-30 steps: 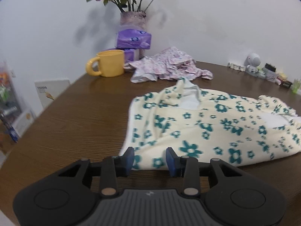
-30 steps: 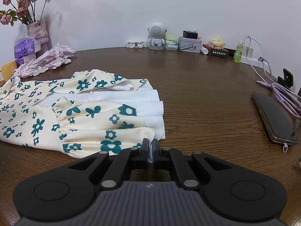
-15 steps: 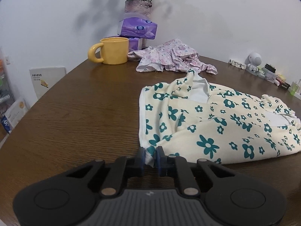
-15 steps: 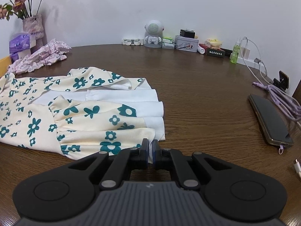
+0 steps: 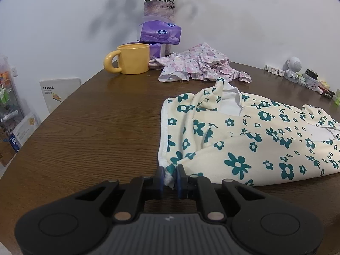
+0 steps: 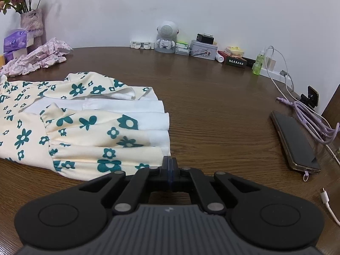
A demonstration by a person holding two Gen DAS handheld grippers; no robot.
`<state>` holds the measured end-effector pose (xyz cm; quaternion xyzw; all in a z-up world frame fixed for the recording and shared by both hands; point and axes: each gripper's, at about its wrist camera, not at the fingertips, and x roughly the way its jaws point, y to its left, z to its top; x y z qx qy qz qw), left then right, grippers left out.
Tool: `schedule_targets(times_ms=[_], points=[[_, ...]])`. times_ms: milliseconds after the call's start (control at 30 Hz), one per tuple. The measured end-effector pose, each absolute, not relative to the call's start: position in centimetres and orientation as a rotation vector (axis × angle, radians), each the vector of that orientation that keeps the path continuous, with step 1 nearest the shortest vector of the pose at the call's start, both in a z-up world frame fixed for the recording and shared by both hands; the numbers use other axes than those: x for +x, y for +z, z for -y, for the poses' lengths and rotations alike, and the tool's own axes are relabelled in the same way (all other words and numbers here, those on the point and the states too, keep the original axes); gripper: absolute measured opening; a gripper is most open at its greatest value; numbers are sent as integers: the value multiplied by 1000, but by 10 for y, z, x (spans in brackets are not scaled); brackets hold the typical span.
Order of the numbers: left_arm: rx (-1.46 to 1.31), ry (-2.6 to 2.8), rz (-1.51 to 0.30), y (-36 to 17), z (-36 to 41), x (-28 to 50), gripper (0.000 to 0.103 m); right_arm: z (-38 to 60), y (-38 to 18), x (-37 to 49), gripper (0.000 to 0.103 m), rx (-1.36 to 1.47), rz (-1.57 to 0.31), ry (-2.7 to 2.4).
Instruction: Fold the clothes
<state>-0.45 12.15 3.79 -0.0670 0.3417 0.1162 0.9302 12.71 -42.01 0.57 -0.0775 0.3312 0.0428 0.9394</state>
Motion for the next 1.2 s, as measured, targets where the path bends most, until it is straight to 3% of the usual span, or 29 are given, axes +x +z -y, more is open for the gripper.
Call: schedule_targets(times_ms=[200, 533, 633, 833, 1000, 1200], points=[[-168, 260, -654, 48, -123, -13, 12, 421, 4, 125, 0, -149, -657, 86], [-261, 208, -533, 71, -113, -15, 30, 434, 41, 97, 12, 69, -530, 57], [-257, 73, -545, 67, -85, 9, 32, 399, 47, 91, 22, 57, -491, 162], [-194, -123, -647, 43, -28, 51, 32, 290, 32, 102, 26, -34, -533, 465], [-141, -124, -664, 28, -11, 62, 32, 210, 14, 102, 37, -207, -561, 604], [-174, -134, -667, 22, -20, 67, 32, 193, 11, 111, 38, -216, -600, 607]])
